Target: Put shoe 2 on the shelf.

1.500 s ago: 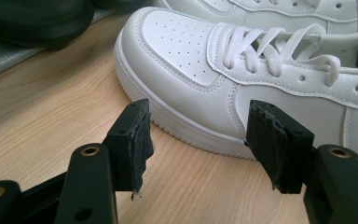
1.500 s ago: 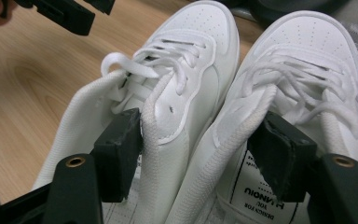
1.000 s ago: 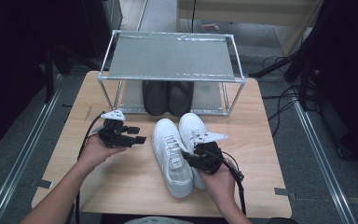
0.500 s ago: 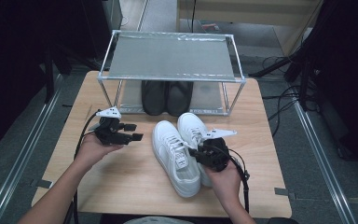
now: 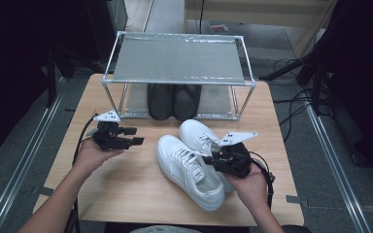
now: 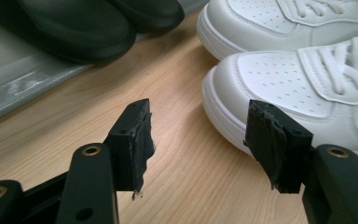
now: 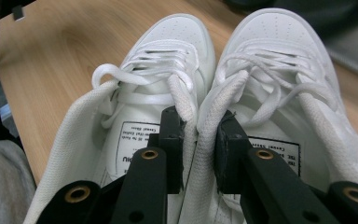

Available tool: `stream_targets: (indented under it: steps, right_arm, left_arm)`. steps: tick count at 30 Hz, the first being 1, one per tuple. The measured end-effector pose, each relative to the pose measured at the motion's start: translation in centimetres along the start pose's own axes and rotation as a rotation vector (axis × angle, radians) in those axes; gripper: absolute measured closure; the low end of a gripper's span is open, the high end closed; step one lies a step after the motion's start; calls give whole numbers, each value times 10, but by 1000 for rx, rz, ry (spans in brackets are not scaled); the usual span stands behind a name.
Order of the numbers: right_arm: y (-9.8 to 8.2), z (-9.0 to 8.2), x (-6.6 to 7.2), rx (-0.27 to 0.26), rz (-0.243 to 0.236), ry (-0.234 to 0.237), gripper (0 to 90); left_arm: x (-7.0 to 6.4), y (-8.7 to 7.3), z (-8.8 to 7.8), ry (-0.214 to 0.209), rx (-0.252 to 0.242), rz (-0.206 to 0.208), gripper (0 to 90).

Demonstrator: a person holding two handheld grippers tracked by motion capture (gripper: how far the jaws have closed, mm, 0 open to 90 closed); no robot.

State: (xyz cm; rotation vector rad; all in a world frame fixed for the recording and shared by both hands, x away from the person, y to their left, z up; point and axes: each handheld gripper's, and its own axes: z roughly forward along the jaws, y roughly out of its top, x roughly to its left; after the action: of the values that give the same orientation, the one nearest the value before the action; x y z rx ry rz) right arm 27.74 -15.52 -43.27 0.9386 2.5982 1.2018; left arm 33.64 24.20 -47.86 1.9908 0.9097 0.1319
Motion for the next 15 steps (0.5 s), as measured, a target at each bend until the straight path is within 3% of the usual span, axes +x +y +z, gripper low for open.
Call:
stream_targets:
  steps: [5, 11, 15]
  right_arm:
    - [9, 4, -19, -13, -32, 99, 776]
    - [29, 11, -30, -11, -162, 196, 775]
    - [51, 17, -31, 3, -200, 253, 775]
  left_arm:
    - [4, -6, -10, 28, -15, -15, 410]
    - [7, -16, -23, 82, -12, -15, 409]
    - [10, -21, -30, 97, -24, -29, 409]
